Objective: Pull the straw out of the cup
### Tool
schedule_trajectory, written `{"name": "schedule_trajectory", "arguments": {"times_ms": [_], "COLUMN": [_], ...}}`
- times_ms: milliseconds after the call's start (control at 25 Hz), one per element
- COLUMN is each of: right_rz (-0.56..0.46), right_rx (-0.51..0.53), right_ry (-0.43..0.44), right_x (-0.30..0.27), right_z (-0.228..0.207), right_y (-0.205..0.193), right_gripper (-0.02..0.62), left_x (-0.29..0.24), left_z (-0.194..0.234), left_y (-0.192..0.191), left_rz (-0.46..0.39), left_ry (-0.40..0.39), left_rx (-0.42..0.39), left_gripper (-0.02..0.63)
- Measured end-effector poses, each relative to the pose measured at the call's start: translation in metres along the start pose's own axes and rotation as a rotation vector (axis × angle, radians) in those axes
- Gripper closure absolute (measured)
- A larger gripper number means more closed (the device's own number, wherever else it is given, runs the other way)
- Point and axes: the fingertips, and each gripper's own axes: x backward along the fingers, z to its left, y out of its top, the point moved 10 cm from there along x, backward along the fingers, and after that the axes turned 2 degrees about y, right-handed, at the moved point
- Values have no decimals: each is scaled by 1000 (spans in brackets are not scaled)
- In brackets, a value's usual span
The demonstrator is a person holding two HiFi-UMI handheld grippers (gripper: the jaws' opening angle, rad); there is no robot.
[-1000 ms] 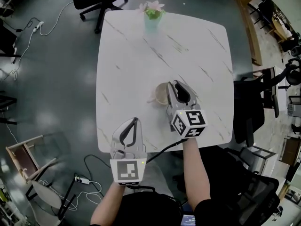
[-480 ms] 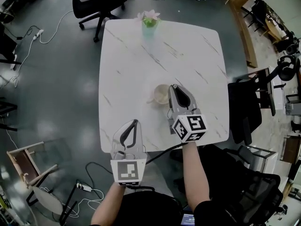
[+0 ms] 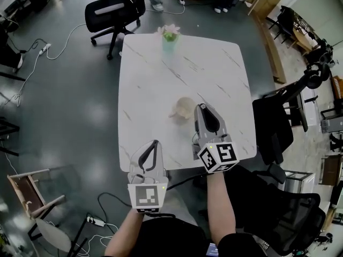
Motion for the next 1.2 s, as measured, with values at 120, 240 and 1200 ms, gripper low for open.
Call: {"name": "schedule_trajectory", "arguments": {"times_ms": [120, 240, 1200], "right_rz": [-32, -57, -160], "right_rx": [9, 16, 31], "right_ry": [-3, -4, -14], "right_x": [16, 34, 158], "right_z": [15, 31, 103], "right_y": [12, 22, 53], "right_gripper": [554, 554, 557], "left_x": [14, 29, 81], "left_z": [2, 3, -31], "left_y": [3, 6, 57], "left_rz": [-20, -34, -224], "left_ry": [1, 4, -95], "left_rx": [1, 7, -87], "left_gripper": [604, 604, 604]}}
